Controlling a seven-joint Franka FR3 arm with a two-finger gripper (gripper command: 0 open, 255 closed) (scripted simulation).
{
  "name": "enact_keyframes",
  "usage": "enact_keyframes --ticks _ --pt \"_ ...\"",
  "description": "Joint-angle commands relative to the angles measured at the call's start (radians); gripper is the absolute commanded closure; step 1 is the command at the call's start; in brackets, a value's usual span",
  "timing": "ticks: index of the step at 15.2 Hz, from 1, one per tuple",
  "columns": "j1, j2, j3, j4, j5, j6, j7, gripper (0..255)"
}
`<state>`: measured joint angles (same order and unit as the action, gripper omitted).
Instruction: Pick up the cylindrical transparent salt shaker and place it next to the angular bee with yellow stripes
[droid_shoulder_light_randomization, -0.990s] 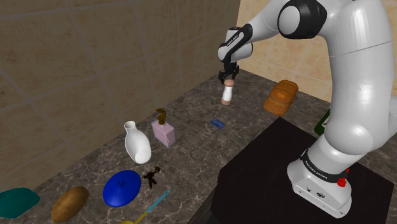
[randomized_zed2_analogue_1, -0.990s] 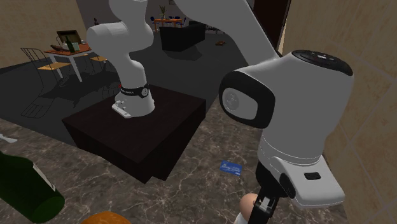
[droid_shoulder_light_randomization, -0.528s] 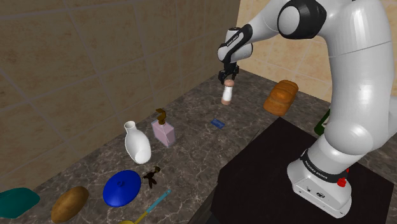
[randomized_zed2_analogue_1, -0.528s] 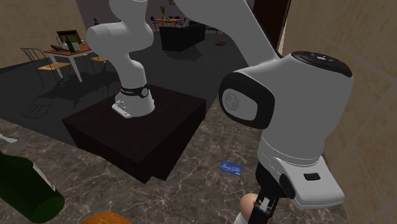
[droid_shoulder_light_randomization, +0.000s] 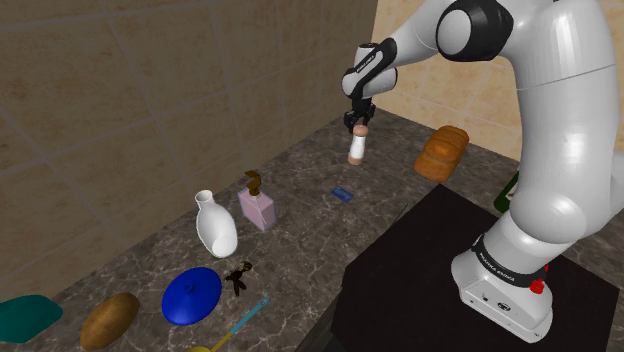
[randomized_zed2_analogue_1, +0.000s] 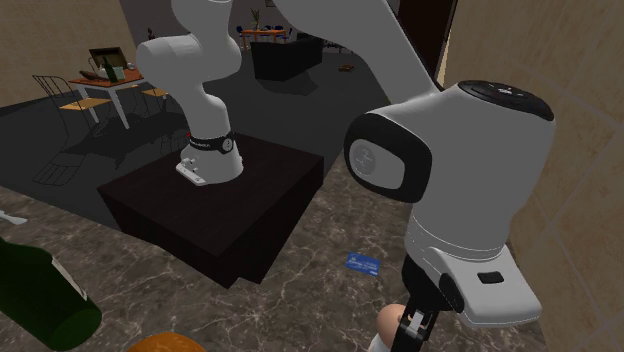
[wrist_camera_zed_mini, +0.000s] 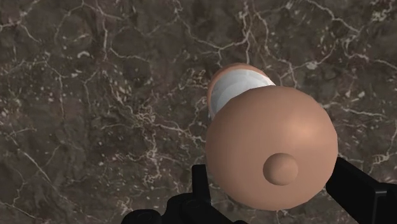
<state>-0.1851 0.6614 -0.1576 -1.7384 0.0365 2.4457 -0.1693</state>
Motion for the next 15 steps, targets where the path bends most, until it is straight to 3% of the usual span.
enact_keyframes --ticks 1,15 --pt "0.000 0.000 0.000 0.000 0.000 0.000 0.000 255" --pt "0.010 -0.115 -0.013 0.005 -0.015 -0.120 0.002 255"
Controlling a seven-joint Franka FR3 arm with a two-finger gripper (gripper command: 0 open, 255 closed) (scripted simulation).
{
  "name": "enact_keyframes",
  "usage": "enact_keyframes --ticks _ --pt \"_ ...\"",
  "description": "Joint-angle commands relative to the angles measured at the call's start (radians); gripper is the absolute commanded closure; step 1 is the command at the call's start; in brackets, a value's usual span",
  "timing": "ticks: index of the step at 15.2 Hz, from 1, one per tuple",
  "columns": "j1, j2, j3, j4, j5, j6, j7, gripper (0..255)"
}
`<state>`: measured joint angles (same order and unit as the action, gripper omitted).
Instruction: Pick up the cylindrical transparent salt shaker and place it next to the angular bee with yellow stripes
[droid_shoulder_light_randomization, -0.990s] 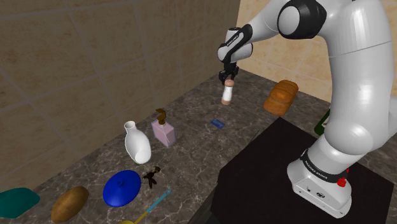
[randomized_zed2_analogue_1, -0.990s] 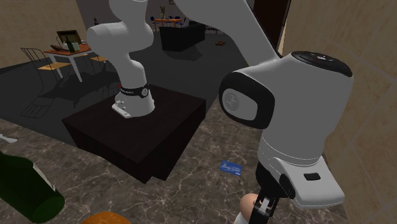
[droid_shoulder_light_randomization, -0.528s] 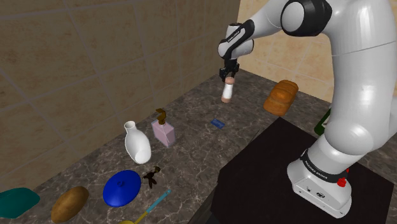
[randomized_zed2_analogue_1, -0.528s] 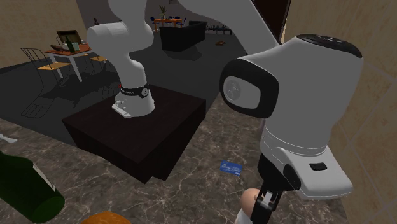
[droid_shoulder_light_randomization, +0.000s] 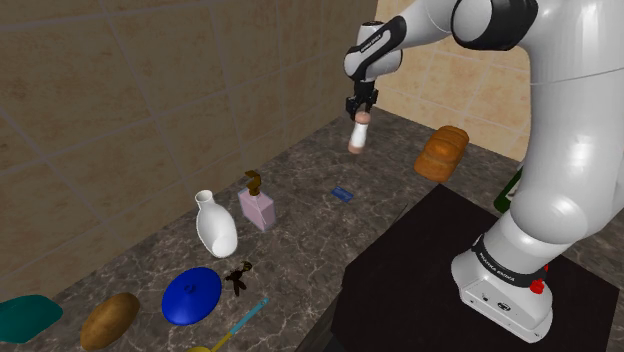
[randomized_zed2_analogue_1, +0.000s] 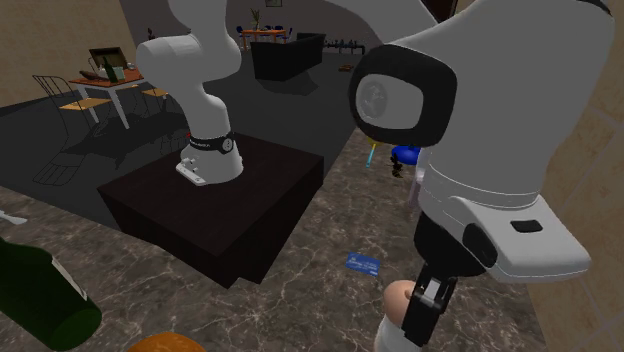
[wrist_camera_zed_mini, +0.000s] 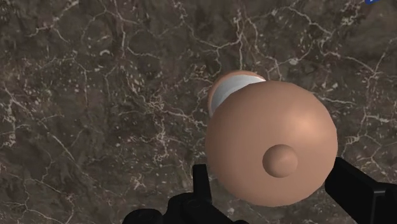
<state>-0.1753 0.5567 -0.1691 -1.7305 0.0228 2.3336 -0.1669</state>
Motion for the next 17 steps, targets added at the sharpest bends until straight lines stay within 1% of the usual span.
enact_keyframes --ticks 1,17 --pt "0.001 -0.018 -0.002 -0.001 -0.002 -0.018 0.000 255" --pt "0.009 -0.125 -0.012 0.062 -0.018 -0.186 0.000 255"
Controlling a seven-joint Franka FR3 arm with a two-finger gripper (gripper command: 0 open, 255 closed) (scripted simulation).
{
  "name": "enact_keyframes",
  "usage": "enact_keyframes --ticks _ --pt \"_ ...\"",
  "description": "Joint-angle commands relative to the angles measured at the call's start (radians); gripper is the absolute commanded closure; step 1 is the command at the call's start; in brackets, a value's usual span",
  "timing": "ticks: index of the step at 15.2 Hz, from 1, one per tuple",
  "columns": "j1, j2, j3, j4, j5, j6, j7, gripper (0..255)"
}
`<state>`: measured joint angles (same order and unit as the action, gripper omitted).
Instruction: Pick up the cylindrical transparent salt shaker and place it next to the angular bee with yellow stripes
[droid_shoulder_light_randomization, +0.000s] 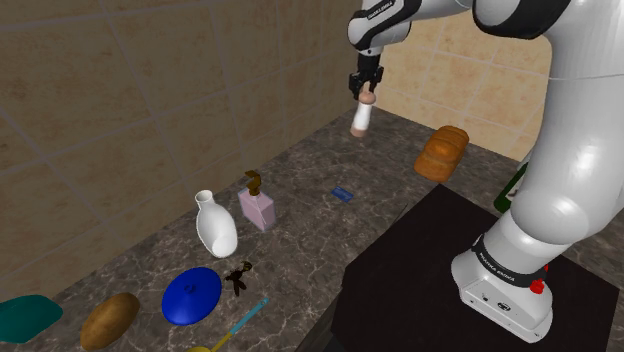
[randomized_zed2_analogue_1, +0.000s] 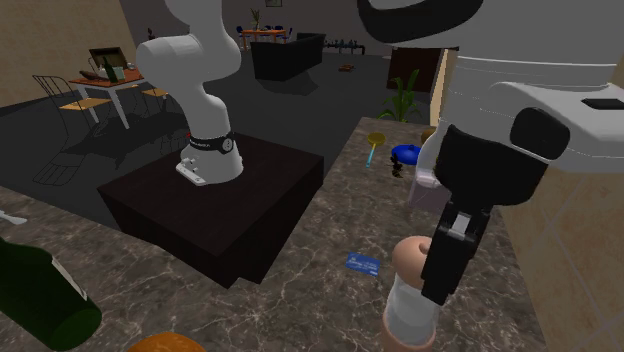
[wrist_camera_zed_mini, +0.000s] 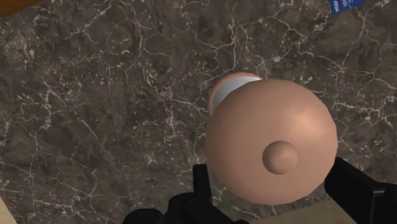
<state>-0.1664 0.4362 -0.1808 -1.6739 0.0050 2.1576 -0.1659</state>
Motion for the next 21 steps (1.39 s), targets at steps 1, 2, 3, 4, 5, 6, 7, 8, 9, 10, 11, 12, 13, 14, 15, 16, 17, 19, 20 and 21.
enact_keyframes --ticks 1,2,3,4,5,6,7,8,9,10,11,12,13,14,15,16,17,19,20,21 --pt "0.000 -0.010 -0.001 0.012 -0.001 -0.022 -0.001 255" --pt "0.000 -0.015 -0.001 0.018 -0.002 -0.033 -0.001 255" --pt "0.001 -0.020 -0.002 0.025 -0.003 -0.044 -0.001 255" --pt "0.001 -0.024 -0.002 0.031 -0.004 -0.056 -0.001 255" --pt "0.001 -0.029 -0.003 0.038 -0.004 -0.067 -0.001 255" --pt "0.001 -0.033 -0.003 0.046 -0.005 -0.079 -0.001 255" --pt "0.001 -0.038 -0.003 0.053 -0.006 -0.091 -0.002 255" --pt "0.002 -0.042 -0.004 0.061 -0.006 -0.102 -0.002 255" --pt "0.002 -0.045 -0.004 0.069 -0.007 -0.114 -0.002 255" --pt "0.002 -0.049 -0.004 0.077 -0.007 -0.126 -0.002 255" --pt "0.002 -0.052 -0.005 0.086 -0.008 -0.138 -0.003 255" --pt "0.002 -0.056 -0.005 0.095 -0.008 -0.150 -0.003 255" --pt "0.002 -0.059 -0.005 0.104 -0.009 -0.162 -0.003 255" --pt "0.002 -0.061 -0.005 0.113 -0.009 -0.174 -0.004 255" --pt "0.002 -0.064 -0.006 0.123 -0.009 -0.187 -0.004 255" --pt "0.002 -0.066 -0.006 0.133 -0.010 -0.199 -0.004 255" --pt "0.002 -0.069 -0.006 0.144 -0.010 -0.212 -0.005 255" --pt "0.002 -0.072 -0.007 0.165 -0.010 -0.237 -0.006 255" --pt "0.001 -0.073 -0.007 0.171 -0.011 -0.244 -0.006 255" --pt "0.016 -0.108 -0.004 0.121 -0.019 -0.229 0.012 255"
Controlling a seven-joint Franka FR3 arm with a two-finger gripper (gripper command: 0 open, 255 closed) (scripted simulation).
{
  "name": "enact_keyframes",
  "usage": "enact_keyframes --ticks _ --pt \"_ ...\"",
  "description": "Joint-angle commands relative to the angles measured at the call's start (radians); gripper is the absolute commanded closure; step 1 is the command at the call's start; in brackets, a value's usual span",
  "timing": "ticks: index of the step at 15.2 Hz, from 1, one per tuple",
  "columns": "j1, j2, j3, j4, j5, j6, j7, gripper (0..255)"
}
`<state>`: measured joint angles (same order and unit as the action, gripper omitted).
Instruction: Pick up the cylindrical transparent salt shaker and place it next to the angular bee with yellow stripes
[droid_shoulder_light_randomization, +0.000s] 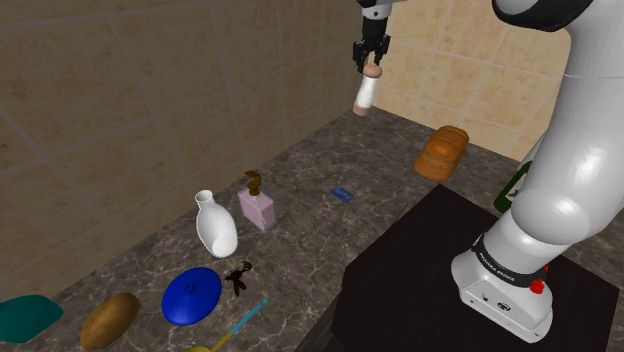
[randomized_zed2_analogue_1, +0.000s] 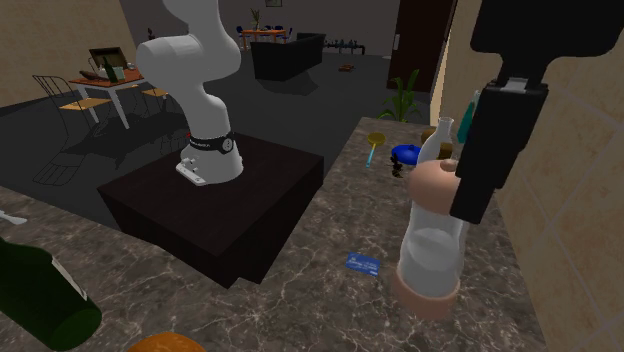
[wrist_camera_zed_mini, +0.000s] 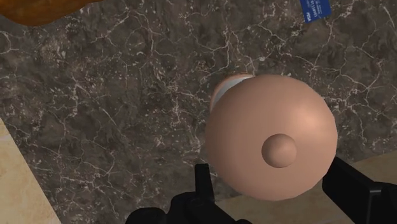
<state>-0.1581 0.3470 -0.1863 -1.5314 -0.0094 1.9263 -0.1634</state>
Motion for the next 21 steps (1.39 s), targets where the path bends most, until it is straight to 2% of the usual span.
enact_keyframes --ticks 1,10,21 --pt "0.022 -0.053 0.005 -0.069 -0.013 0.016 0.028 255" --pt "0.129 -0.313 0.061 -0.409 -0.075 0.086 0.210 255" --pt "0.236 -0.549 0.188 -0.673 -0.087 0.095 0.449 255"
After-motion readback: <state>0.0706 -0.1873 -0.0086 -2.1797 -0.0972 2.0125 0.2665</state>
